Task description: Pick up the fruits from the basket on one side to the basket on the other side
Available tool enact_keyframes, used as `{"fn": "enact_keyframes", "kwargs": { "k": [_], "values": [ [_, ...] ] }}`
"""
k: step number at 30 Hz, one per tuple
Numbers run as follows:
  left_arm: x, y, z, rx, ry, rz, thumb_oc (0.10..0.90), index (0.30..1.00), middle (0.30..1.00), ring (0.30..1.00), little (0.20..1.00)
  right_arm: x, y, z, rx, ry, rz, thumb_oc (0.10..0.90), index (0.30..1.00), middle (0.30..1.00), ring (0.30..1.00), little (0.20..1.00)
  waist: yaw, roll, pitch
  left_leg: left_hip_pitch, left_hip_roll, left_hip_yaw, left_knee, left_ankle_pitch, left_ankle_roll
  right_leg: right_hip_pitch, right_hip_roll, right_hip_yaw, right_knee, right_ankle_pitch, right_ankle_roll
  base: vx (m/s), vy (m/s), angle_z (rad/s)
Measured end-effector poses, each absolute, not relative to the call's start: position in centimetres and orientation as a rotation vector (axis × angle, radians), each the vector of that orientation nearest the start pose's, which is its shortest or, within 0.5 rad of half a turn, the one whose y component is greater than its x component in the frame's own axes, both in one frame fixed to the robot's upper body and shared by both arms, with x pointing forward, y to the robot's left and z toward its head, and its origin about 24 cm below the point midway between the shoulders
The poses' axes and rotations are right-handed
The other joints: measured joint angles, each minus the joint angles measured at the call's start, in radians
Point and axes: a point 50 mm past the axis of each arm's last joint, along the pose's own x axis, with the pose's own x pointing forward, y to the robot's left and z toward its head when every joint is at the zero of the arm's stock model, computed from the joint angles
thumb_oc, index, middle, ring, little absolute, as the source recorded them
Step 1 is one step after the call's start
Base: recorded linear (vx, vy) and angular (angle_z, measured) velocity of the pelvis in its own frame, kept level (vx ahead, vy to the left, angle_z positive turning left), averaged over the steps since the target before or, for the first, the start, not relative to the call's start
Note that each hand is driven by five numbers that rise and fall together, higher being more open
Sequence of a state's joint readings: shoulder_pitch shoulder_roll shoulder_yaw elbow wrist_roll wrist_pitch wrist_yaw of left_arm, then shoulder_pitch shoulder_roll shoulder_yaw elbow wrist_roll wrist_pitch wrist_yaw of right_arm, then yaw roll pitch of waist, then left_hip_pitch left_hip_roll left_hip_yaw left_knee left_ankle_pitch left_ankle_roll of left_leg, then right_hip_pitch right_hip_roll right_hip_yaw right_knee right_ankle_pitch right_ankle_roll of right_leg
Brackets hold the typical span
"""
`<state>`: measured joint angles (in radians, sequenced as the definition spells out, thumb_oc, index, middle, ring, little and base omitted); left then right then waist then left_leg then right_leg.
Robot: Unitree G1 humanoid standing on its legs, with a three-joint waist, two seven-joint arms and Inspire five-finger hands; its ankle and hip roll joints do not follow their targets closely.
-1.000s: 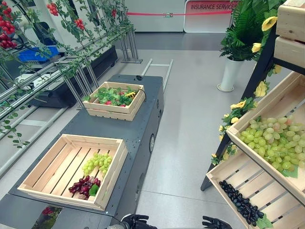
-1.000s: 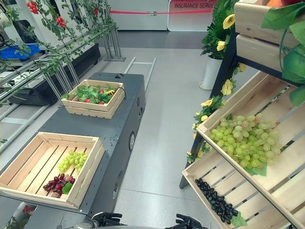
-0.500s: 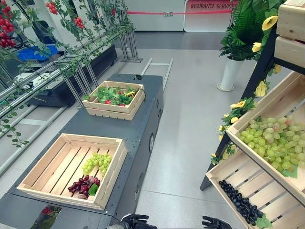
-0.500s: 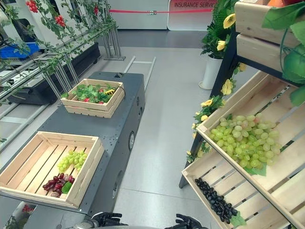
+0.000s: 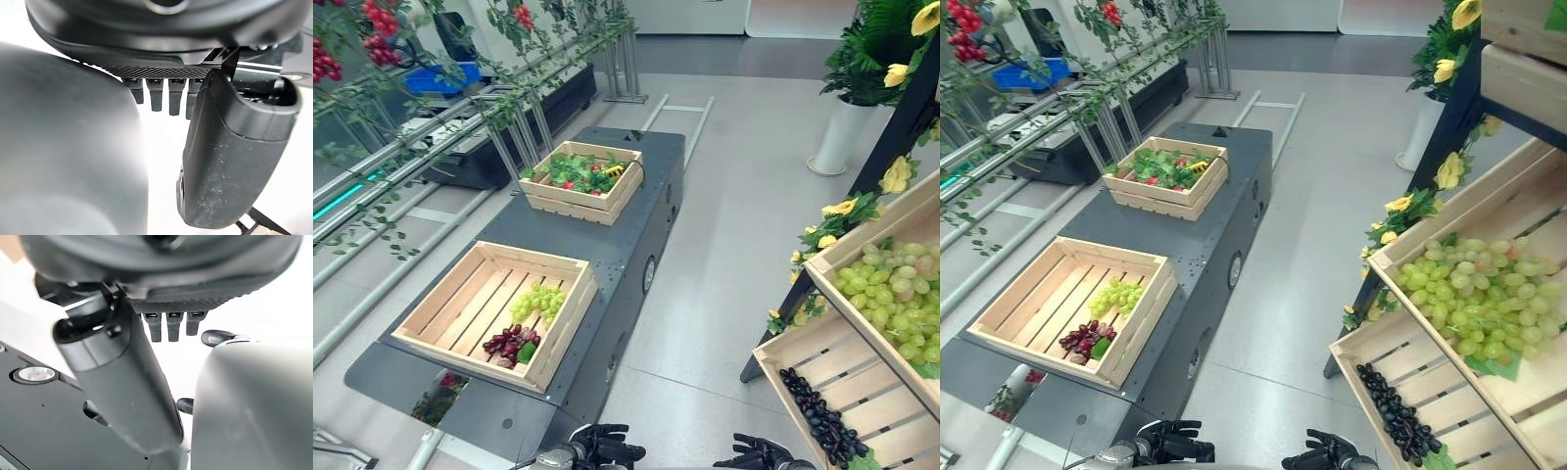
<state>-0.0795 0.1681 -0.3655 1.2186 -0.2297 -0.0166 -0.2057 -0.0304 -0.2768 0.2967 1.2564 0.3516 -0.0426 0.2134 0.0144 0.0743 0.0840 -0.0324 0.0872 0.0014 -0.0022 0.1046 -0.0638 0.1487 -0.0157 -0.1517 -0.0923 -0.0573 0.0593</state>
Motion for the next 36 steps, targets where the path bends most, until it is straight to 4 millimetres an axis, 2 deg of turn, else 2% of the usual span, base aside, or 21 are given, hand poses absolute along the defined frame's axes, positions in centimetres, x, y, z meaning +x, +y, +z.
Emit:
{"fn": "enact_keyframes", "kwargs": {
  "k": [3,5,6,7,8,9,11,12,15,18,20,22,24,26,27,28,30,33,34,35,36],
  "values": [
    [11.9,17.3,-16.2,0.068,1.161,-0.269,0.8,0.9,0.9,0.9,0.9,9.6,-22.7,-16.0,0.0,1.198,0.055,0.8,0.9,0.9,0.9,0.9,0.001,0.002,0.001,-0.025,0.014,0.028,-0.001,-0.007,0.002,-0.002,0.005,-0.008,0.007,-0.004,-0.009,0.05,0.151,0.3],
    [12.1,17.5,-16.1,0.097,1.161,-0.27,0.8,0.9,0.9,0.9,0.9,9.5,-22.7,-16.0,0.001,1.203,0.053,0.8,0.9,0.9,0.9,0.9,-0.003,-0.004,0.001,-0.038,0.033,0.113,-0.001,-0.016,0.014,0.002,-0.005,-0.041,0.02,-0.004,-0.015,0.13,0.289,0.42],
    [12.3,17.8,-16.1,0.125,1.166,-0.268,0.8,0.9,0.9,0.9,0.9,8.8,-22.1,-16.3,0.021,1.216,0.051,0.8,0.9,0.9,0.9,0.9,-0.017,-0.031,0.001,-0.041,0.048,0.261,-0.002,-0.04,0.02,0.021,-0.033,-0.125,0.003,0.004,0.0,0.09,0.235,0.75],
    [12.5,18.1,-16.0,0.137,1.17,-0.266,0.8,0.9,0.9,0.9,0.9,8.5,-21.9,-16.4,0.03,1.222,0.045,0.8,0.9,0.9,0.9,0.9,-0.033,-0.047,0.003,-0.043,0.06,0.347,-0.002,-0.037,0.018,0.028,-0.051,-0.193,0.003,0.002,0.004,0.1,0.23,1.09],
    [12.7,18.4,-16.0,0.159,1.172,-0.267,0.8,0.9,0.9,0.9,0.9,8.6,-21.4,-16.5,0.05,1.213,0.036,0.8,0.9,0.9,0.9,0.9,-0.047,-0.069,0.005,-0.039,0.058,0.396,-0.011,-0.035,0.017,0.034,-0.077,-0.241,0.004,-0.002,0.018,0.16,0.349,0.89],
    [12.6,18.5,-16.0,0.16,1.174,-0.266,0.8,0.9,0.9,0.9,0.9,8.7,-21.2,-16.5,0.049,1.209,0.038,0.8,0.9,0.9,0.9,0.9,-0.052,-0.071,0.004,-0.034,0.055,0.398,-0.015,-0.034,0.019,0.036,-0.085,-0.247,0.005,-0.004,0.03,0.21,0.419,0.71],
    [12.4,18.1,-16.1,0.152,1.178,-0.269,0.8,0.9,0.9,0.9,0.9,8.9,-21.2,-16.5,0.044,1.205,0.031,0.8,0.9,0.9,0.9,0.9,-0.05,-0.065,0.001,-0.005,0.049,0.381,-0.041,-0.008,0.028,0.05,-0.1,-0.257,0.011,-0.013,0.058,0.17,0.321,0.4],
    [12.5,18.1,-16.1,0.15,1.176,-0.271,0.8,0.9,0.9,0.9,0.9,8.7,-21.3,-16.5,0.045,1.209,0.016,0.8,0.9,0.9,0.9,0.9,-0.05,-0.067,-0.001,0.017,0.021,0.366,-0.052,0.026,0.057,0.058,-0.116,-0.263,0.033,-0.023,0.061,0.19,0.377,0.41],
    [12.4,18.5,-16.0,0.147,1.165,-0.259,0.8,0.9,0.9,0.9,0.9,8.8,-20.4,-16.6,0.081,1.186,0.012,0.8,0.9,0.9,0.9,0.9,-0.03,-0.105,0.0,0.052,-0.049,0.333,-0.093,0.006,0.095,0.055,-0.187,-0.271,0.111,-0.032,0.055,0.16,0.339,0.32],
    [12.3,18.7,-16.0,0.139,1.163,-0.233,0.8,0.9,0.9,0.9,0.9,9.1,-20.4,-16.5,0.081,1.168,0.011,0.8,0.9,0.9,0.9,0.9,-0.021,-0.11,0.0,0.058,-0.075,0.3,-0.089,-0.011,0.13,0.016,-0.232,-0.269,0.248,-0.03,0.055,0.09,0.276,0.38],
    [12.5,19.1,-15.9,0.163,1.159,-0.23,0.8,0.9,0.9,0.9,0.9,9.8,-20.6,-16.3,0.074,1.139,0.014,0.8,0.9,0.9,0.9,0.9,-0.011,-0.098,0.009,0.059,-0.085,0.265,-0.09,-0.026,0.163,-0.076,-0.27,-0.238,0.448,-0.034,0.061,0.06,0.184,0.51],
    [12.7,20.1,-15.7,0.199,1.159,-0.219,0.8,0.9,0.9,0.9,0.9,10.5,-20.1,-16.1,0.077,1.096,0.035,0.8,0.9,0.9,0.9,0.9,0.003,-0.095,0.011,0.059,-0.09,0.221,-0.094,-0.032,0.173,-0.151,-0.245,-0.161,0.508,-0.044,0.053,0.04,0.062,0.58],
    [12.9,20.2,-15.6,0.218,1.156,-0.223,0.8,0.9,0.9,0.9,0.9,11.2,-19.9,-15.9,0.075,1.069,0.047,0.8,0.9,0.9,0.9,0.9,0.004,-0.082,0.018,0.057,-0.09,0.191,-0.094,-0.029,0.179,-0.176,-0.218,-0.149,0.483,-0.044,0.052,0.05,-0.02,0.6],
    [13.4,20.4,-15.4,0.229,1.142,-0.218,0.8,0.9,0.9,0.9,0.9,12.2,-19.6,-15.6,0.054,1.033,0.075,0.8,0.9,0.9,0.9,0.9,0.004,-0.063,0.031,0.053,-0.098,0.132,-0.095,-0.03,0.178,-0.185,-0.177,-0.124,0.289,-0.039,0.052,0.12,-0.085,0.91],
    [13.4,20.4,-15.4,0.231,1.139,-0.216,0.8,0.9,0.9,0.9,0.9,12.4,-19.6,-15.5,0.053,1.024,0.078,0.8,0.9,0.9,0.9,0.9,0.006,-0.062,0.031,0.051,-0.102,0.119,-0.095,-0.03,0.178,-0.19,-0.174,-0.112,0.241,-0.03,0.064,0.17,-0.195,0.8],
    [13.3,20.5,-15.4,0.23,1.135,-0.214,0.8,0.9,0.9,0.9,0.9,12.8,-19.4,-15.4,0.054,1.002,0.09,0.8,0.9,0.9,0.9,0.9,0.007,-0.062,0.031,0.045,-0.112,0.088,-0.095,-0.03,0.178,-0.207,-0.175,-0.063,0.148,-0.002,0.104,0.15,-0.179,0.62],
    [13.3,20.5,-15.4,0.232,1.128,-0.221,0.8,0.9,0.9,0.9,0.9,13.3,-19.3,-15.2,0.067,0.985,0.092,0.8,0.9,0.9,0.9,0.9,0.002,-0.061,0.033,0.034,-0.119,0.05,-0.094,-0.03,0.177,-0.226,-0.175,0.002,0.053,0.046,0.113,0.18,-0.2,0.81],
    [13.1,20.9,-15.4,0.237,1.123,-0.226,0.8,0.9,0.9,0.9,0.9,13.2,-18.7,-15.3,0.106,0.987,0.087,0.8,0.9,0.9,0.9,0.9,0.001,-0.098,0.035,0.04,-0.123,-0.009,-0.088,-0.036,0.148,-0.246,-0.174,0.068,-0.001,0.082,0.108,0.28,-0.298,0.84],
    [12.8,21.4,-15.3,0.244,1.123,-0.221,0.8,0.9,0.9,0.9,0.9,13.0,-18.1,-15.4,0.12,0.99,0.095,0.8,0.9,0.9,0.9,0.9,-0.005,-0.127,0.034,0.047,-0.124,-0.03,-0.088,-0.039,0.113,-0.234,-0.166,0.09,0.003,0.121,0.103,0.22,-0.263,0.74],
    [12.7,21.3,-15.4,0.24,1.122,-0.225,0.8,0.9,0.9,0.9,0.9,12.8,-18.1,-15.5,0.125,0.996,0.09,0.8,0.9,0.9,0.9,0.9,-0.008,-0.135,0.035,0.053,-0.111,-0.025,-0.087,-0.042,0.096,-0.223,-0.157,0.091,0.01,0.158,0.103,0.22,-0.274,0.79],
    [12.6,21.2,-15.4,0.231,1.118,-0.23,0.8,0.9,0.9,0.9,0.9,12.5,-18.3,-15.6,0.126,1.003,0.084,0.8,0.9,0.9,0.9,0.9,-0.014,-0.133,0.035,0.054,-0.095,-0.025,-0.088,-0.046,0.083,-0.212,-0.141,0.093,0.016,0.162,0.092,0.19,-0.288,0.78]
  ]
}}
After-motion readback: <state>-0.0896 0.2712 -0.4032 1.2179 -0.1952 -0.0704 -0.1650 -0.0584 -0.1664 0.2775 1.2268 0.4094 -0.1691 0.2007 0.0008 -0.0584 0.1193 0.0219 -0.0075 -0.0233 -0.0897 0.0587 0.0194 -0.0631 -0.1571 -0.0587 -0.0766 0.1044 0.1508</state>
